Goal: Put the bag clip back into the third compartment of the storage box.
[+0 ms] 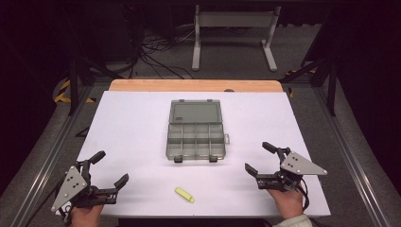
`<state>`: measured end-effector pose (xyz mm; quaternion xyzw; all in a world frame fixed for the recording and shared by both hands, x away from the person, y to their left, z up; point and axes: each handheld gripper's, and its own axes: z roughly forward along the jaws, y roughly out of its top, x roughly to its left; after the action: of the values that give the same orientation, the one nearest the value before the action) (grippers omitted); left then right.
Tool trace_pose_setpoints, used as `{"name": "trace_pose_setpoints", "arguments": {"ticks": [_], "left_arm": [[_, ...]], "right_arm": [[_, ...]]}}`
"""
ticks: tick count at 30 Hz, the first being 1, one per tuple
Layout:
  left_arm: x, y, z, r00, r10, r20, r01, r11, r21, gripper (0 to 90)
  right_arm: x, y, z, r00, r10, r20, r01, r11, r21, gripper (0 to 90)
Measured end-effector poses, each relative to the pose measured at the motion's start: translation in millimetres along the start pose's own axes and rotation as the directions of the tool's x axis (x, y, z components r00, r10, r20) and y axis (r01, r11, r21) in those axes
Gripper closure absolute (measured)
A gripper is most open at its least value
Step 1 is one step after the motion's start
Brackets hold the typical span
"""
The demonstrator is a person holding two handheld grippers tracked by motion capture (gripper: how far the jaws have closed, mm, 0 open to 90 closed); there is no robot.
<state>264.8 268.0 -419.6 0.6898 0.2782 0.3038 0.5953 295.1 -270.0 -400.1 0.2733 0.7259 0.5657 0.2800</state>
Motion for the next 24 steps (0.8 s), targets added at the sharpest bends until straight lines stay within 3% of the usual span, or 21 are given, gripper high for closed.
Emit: {"name": "trace_pose_setpoints", "arguments": {"ticks": [15, 24], "left_arm": [[1.1, 0.7, 1.0, 1.0, 0.004, -0.001, -0.004, 1.0, 0.003, 0.1], [1.2, -0.3, 0.8, 0.9999, -0.002, -0.011, 0.002, 1.0, 0.001, 0.2]], "right_arm": [[5.8, 6.8, 8.3, 0.9992, 0.008, -0.04, -0.007, 0.9997, 0.022, 9.4], [17.5, 25.4, 27.8, 0.9937, -0.004, -0.112, 0.008, 0.9993, 0.036, 10.5]]}}
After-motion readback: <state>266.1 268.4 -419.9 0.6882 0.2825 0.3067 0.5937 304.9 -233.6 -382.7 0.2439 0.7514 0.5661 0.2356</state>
